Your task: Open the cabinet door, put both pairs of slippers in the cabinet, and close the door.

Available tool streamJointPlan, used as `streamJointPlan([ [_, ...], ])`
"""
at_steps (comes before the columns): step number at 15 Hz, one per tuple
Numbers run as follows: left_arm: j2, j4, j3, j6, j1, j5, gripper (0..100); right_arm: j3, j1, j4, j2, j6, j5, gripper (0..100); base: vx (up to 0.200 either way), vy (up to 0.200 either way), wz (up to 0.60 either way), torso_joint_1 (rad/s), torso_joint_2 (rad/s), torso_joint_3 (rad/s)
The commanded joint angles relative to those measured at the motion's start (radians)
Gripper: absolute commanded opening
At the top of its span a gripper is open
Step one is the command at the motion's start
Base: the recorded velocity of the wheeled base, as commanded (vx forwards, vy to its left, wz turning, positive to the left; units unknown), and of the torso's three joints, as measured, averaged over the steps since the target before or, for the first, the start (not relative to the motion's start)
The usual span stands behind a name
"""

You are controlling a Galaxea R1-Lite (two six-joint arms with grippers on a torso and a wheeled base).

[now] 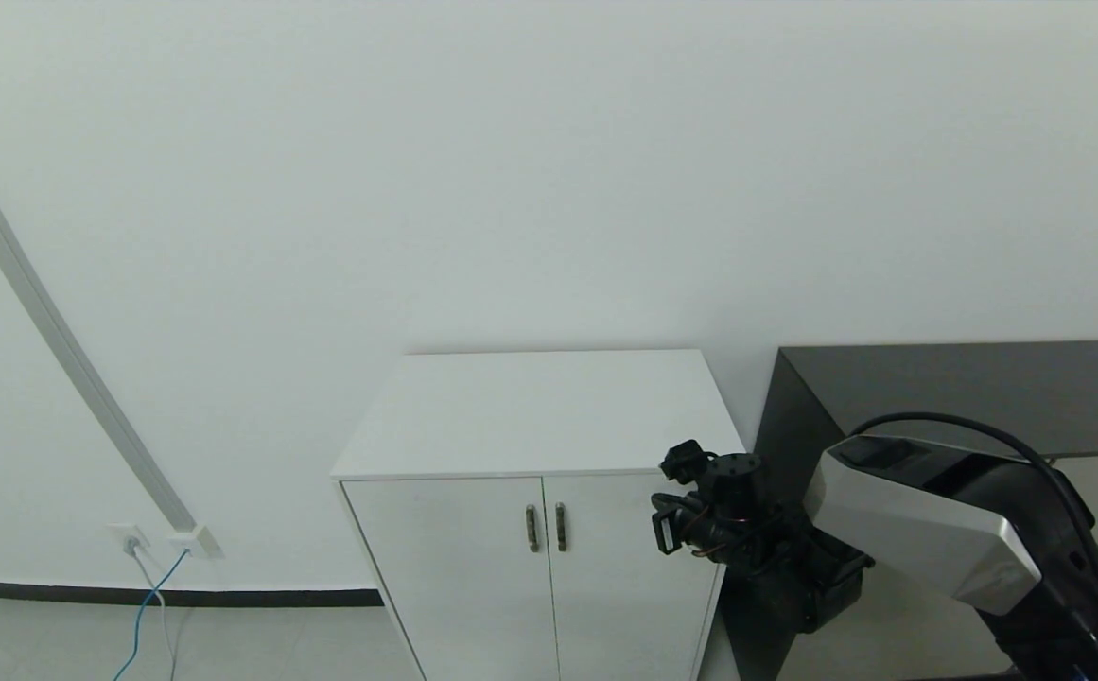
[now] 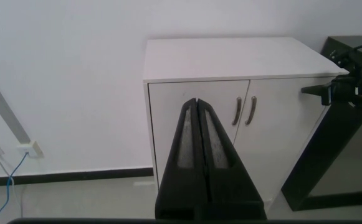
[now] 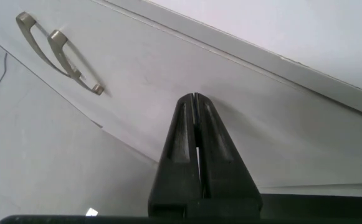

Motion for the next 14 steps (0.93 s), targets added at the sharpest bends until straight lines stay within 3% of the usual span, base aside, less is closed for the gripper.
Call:
streamJointPlan([
  [1,0.001,0.000,0.000,0.000,0.000,0.000,0,0.000,0.001,0.000,0.001,0.000,0.000,0,0.000,0.000,0.00,0.000,0.00,0.000],
  [4,0.001,0.000,0.000,0.000,0.000,0.000,0,0.008,0.001,-0.003,-0.003,0.000,0.000,0,0.000,0.000,0.00,0.000,0.00,0.000],
  [8,0.001,0.000,0.000,0.000,0.000,0.000,0,0.124,-0.001,-0.062,-0.078,0.014,0.002,0,0.000,0.000,0.00,0.000,0.00,0.000],
  [12,0.001,0.000,0.000,0.000,0.000,0.000,0,0.324,-0.018,-0.171,-0.188,0.017,0.000,0,0.000,0.000,0.00,0.000,0.00,0.000],
  [14,0.001,0.000,0.000,0.000,0.000,0.000,0,0.494,-0.065,-0.286,-0.260,0.015,-0.006,0,0.000,0.000,0.00,0.000,0.00,0.000],
])
